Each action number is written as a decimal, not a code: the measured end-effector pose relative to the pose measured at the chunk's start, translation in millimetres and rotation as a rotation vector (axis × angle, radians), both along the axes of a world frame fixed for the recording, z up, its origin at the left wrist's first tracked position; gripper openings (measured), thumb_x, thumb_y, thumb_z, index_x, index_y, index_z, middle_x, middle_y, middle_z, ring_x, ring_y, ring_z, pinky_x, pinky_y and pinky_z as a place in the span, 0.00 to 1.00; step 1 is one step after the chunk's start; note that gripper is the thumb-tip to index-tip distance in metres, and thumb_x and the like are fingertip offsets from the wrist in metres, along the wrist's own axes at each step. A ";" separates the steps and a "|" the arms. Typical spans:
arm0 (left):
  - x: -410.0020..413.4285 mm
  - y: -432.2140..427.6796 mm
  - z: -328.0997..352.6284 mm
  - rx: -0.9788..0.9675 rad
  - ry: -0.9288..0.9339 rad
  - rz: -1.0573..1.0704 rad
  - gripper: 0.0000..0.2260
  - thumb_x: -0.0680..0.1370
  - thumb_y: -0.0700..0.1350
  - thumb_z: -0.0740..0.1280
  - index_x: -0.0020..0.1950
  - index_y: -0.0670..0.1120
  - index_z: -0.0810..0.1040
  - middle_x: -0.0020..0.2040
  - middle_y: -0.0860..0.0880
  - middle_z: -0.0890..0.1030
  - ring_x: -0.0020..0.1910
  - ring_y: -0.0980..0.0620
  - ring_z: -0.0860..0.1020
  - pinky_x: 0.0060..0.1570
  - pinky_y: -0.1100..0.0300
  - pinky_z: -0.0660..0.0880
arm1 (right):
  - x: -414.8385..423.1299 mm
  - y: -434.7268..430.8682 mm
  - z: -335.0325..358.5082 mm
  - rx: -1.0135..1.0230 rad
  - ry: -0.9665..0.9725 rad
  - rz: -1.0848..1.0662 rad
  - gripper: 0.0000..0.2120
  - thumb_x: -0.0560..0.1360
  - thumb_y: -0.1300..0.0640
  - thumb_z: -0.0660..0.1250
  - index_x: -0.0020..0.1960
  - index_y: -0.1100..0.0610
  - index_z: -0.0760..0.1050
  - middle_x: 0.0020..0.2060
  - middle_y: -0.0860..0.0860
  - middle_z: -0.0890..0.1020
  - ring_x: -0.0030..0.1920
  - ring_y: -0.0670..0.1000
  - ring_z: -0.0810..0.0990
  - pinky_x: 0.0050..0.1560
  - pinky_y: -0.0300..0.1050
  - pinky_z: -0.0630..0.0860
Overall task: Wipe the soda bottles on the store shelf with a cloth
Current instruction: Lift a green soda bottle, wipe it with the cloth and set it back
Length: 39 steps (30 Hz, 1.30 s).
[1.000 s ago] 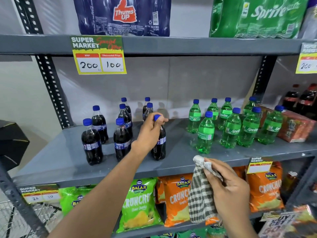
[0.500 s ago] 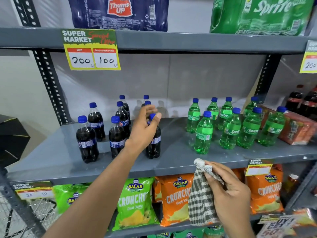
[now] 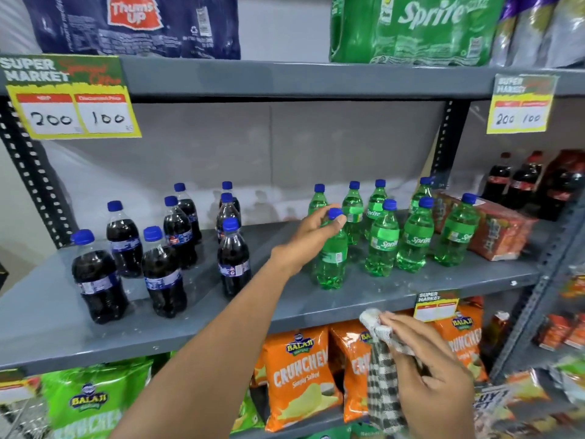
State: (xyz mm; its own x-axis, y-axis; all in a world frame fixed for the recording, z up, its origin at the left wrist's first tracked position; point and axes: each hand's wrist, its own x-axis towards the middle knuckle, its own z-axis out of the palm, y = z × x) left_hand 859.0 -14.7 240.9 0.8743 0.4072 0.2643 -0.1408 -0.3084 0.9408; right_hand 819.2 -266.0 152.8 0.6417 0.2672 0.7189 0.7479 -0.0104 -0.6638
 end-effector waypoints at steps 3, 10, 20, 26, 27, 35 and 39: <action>7.9 -1.1 -4.6 0.002 -0.012 -0.029 0.10 0.83 0.49 0.64 0.63 0.52 0.79 0.67 0.50 0.80 0.67 0.56 0.74 0.60 0.65 0.66 | 2.5 -13.3 -0.4 -0.011 -0.136 -0.028 0.19 0.72 0.66 0.62 0.56 0.52 0.85 0.57 0.37 0.82 0.58 0.42 0.81 0.58 0.32 0.75; 10.7 -10.0 -1.3 -0.061 -0.240 -0.022 0.06 0.80 0.43 0.67 0.53 0.44 0.83 0.53 0.50 0.86 0.56 0.58 0.82 0.58 0.64 0.74 | 14.5 -18.4 5.7 -0.023 -0.124 -0.067 0.19 0.72 0.65 0.61 0.56 0.53 0.85 0.57 0.33 0.81 0.55 0.41 0.81 0.51 0.28 0.75; -25.1 -60.4 37.1 -0.580 -0.481 -0.286 0.10 0.77 0.46 0.67 0.44 0.44 0.85 0.51 0.41 0.86 0.57 0.43 0.82 0.61 0.49 0.76 | 22.7 31.3 82.3 -0.063 -0.464 -0.100 0.21 0.72 0.72 0.65 0.62 0.62 0.81 0.55 0.52 0.83 0.54 0.53 0.81 0.58 0.40 0.78; -44.3 -69.0 38.6 -0.778 -0.469 -0.425 0.13 0.76 0.51 0.67 0.45 0.42 0.83 0.53 0.40 0.85 0.58 0.45 0.82 0.58 0.51 0.78 | 8.0 54.7 116.3 -0.111 -0.549 -0.158 0.19 0.73 0.68 0.64 0.61 0.61 0.82 0.54 0.54 0.83 0.53 0.56 0.78 0.58 0.46 0.76; -46.3 -68.0 38.7 -0.810 -0.472 -0.444 0.13 0.76 0.51 0.67 0.44 0.42 0.83 0.51 0.41 0.85 0.58 0.45 0.83 0.57 0.52 0.78 | 2.5 56.9 114.9 -0.143 -0.586 -0.148 0.19 0.73 0.68 0.62 0.61 0.61 0.82 0.55 0.55 0.83 0.53 0.56 0.77 0.58 0.47 0.76; -74.0 -72.5 41.0 -0.866 -0.481 -0.389 0.12 0.77 0.50 0.64 0.42 0.43 0.80 0.51 0.41 0.86 0.57 0.46 0.83 0.56 0.53 0.80 | -12.7 55.7 109.4 -0.055 -0.492 -0.079 0.22 0.72 0.68 0.59 0.62 0.58 0.81 0.55 0.52 0.81 0.54 0.54 0.75 0.60 0.35 0.72; -82.1 -69.1 43.5 -0.786 -0.433 -0.421 0.16 0.79 0.54 0.61 0.42 0.45 0.82 0.54 0.43 0.86 0.59 0.46 0.82 0.61 0.51 0.77 | -35.2 56.9 93.8 -0.111 -0.601 -0.092 0.18 0.75 0.67 0.59 0.60 0.61 0.82 0.55 0.54 0.83 0.54 0.54 0.75 0.58 0.45 0.76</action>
